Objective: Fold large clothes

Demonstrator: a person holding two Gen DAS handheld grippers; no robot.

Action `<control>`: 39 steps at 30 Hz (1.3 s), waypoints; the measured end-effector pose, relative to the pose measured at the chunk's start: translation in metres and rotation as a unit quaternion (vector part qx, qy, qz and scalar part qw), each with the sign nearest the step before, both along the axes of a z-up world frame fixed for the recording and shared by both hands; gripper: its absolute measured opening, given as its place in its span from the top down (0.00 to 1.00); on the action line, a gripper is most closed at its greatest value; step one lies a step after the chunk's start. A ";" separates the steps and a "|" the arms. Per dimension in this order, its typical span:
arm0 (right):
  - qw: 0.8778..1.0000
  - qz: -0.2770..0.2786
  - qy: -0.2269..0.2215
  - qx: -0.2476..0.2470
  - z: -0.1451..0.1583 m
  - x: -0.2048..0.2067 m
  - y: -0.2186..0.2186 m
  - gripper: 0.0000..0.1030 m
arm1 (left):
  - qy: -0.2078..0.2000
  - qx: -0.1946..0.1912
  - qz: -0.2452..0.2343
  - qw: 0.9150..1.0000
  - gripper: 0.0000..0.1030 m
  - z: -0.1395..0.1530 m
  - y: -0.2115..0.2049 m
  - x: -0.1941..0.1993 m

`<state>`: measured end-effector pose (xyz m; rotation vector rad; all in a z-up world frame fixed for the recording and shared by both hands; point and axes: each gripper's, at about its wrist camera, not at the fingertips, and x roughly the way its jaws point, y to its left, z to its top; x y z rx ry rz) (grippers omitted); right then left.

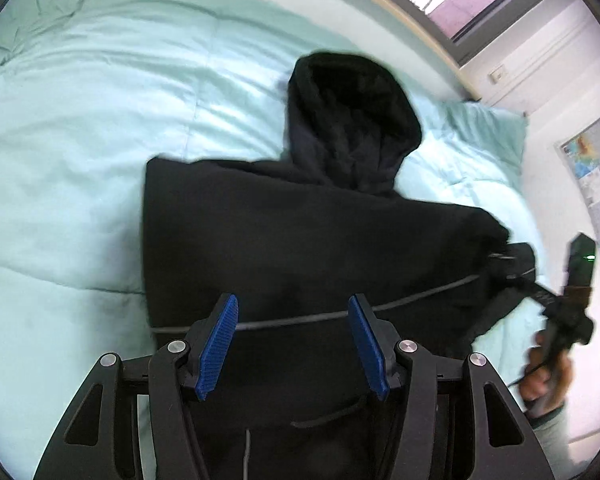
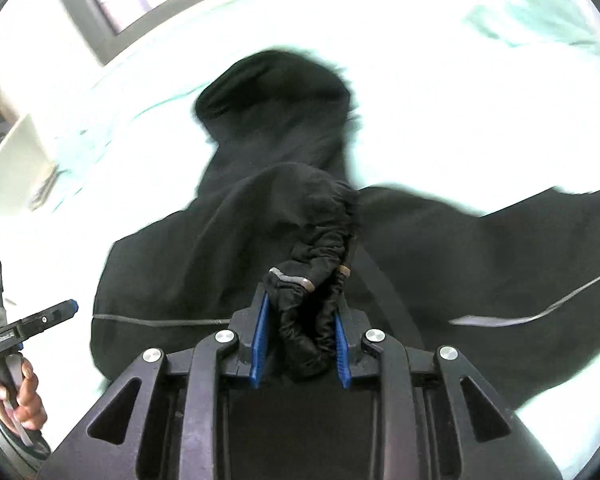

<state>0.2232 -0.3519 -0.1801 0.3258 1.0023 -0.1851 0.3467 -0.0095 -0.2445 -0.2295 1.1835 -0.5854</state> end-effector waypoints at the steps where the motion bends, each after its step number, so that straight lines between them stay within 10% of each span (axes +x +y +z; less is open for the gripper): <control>1: 1.000 -0.017 0.016 -0.016 -0.009 -0.005 -0.017 0.69 | 0.002 0.016 0.004 1.000 0.42 -0.011 -0.006 0.004; 9: 0.990 -0.060 0.123 0.037 -0.139 -0.019 -0.077 0.70 | 0.048 0.031 0.043 0.997 0.44 -0.082 -0.014 0.036; 15: 0.988 -0.065 0.138 0.018 -0.114 -0.021 -0.075 0.55 | 0.049 0.038 0.026 0.998 0.44 -0.057 -0.011 0.032; 21: 0.997 -0.033 0.053 -0.040 -0.034 -0.018 -0.030 0.31 | 0.017 0.038 -0.018 0.999 0.43 -0.027 -0.025 0.006; 29: 0.978 0.028 0.189 -0.080 -0.151 0.023 0.029 0.37 | 0.053 0.086 -0.001 0.995 0.44 -0.074 -0.031 0.009; 39: 0.993 -0.047 0.108 0.015 -0.069 -0.017 0.018 0.38 | -0.002 0.109 -0.055 0.993 0.44 -0.003 -0.017 -0.047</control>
